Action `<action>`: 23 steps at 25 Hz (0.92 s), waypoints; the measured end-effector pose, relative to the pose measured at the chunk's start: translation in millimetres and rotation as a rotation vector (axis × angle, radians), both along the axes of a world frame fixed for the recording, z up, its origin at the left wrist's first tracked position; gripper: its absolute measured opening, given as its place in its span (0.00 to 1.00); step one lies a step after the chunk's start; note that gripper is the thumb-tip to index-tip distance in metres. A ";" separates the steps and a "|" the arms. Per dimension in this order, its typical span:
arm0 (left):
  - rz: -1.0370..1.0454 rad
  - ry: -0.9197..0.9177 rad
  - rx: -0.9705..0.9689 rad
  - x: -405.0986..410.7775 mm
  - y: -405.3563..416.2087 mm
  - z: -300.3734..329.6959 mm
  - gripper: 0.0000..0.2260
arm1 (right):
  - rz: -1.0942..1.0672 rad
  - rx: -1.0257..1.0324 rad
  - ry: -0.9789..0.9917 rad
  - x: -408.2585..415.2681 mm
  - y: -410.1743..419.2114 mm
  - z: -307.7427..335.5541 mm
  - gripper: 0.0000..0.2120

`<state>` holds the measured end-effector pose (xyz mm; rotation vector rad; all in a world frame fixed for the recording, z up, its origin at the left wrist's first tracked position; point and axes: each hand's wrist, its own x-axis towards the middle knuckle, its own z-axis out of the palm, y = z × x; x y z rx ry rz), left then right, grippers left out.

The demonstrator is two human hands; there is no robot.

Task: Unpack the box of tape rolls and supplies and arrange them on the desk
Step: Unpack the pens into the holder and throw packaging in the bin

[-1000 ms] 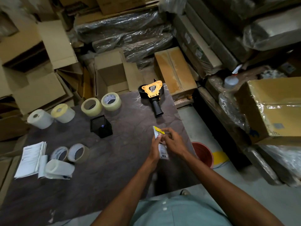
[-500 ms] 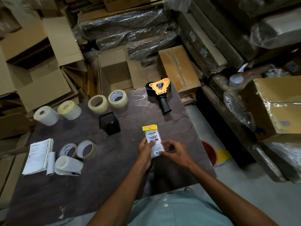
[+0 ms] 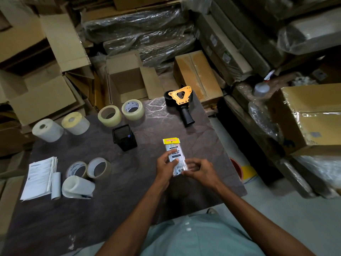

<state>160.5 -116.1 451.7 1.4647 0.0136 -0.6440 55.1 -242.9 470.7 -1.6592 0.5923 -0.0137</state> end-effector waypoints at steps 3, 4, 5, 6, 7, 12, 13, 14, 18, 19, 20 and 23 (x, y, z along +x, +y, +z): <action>-0.018 0.017 -0.015 -0.3 2.0 0.1 0.19 | -0.032 -0.053 -0.001 -2.5 4.4 1.2 0.20; -0.011 0.020 -0.015 -0.4 2.3 -0.2 0.19 | -0.044 -0.072 0.004 -2.2 6.0 0.6 0.19; -0.001 0.027 -0.016 -0.7 2.6 -0.5 0.20 | -0.052 -0.082 0.011 -1.9 7.4 0.4 0.19; 0.006 0.037 -0.021 -1.2 3.0 -0.3 0.20 | -0.059 -0.087 0.016 -1.6 8.6 0.6 0.18; 0.011 0.047 -0.026 -1.4 3.5 -0.6 0.20 | -0.065 -0.088 0.023 -1.8 9.4 0.6 0.17; 0.005 0.071 -0.039 2.2 9.6 4.2 0.20 | -0.109 -0.087 0.059 0.0 10.5 0.2 0.14; 0.000 0.074 -0.040 4.1 9.9 5.3 0.20 | -0.121 -0.093 0.062 1.7 10.2 0.6 0.13; -0.004 0.075 -0.039 6.0 10.2 6.3 0.20 | -0.126 -0.098 0.063 3.7 10.2 1.4 0.11; -0.019 0.084 -0.047 10.5 11.8 11.8 0.20 | -0.098 -0.170 0.037 7.6 9.7 7.2 0.04; -0.026 0.085 -0.052 11.2 11.9 13.8 0.20 | -0.084 -0.200 0.038 8.2 9.5 8.6 0.04; -0.030 0.086 -0.056 11.7 11.8 15.9 0.20 | -0.061 -0.252 0.038 8.3 8.9 9.3 0.03; -0.016 0.102 -0.069 14.5 9.4 19.3 0.20 | 0.030 -0.531 -0.053 8.5 8.1 12.7 0.03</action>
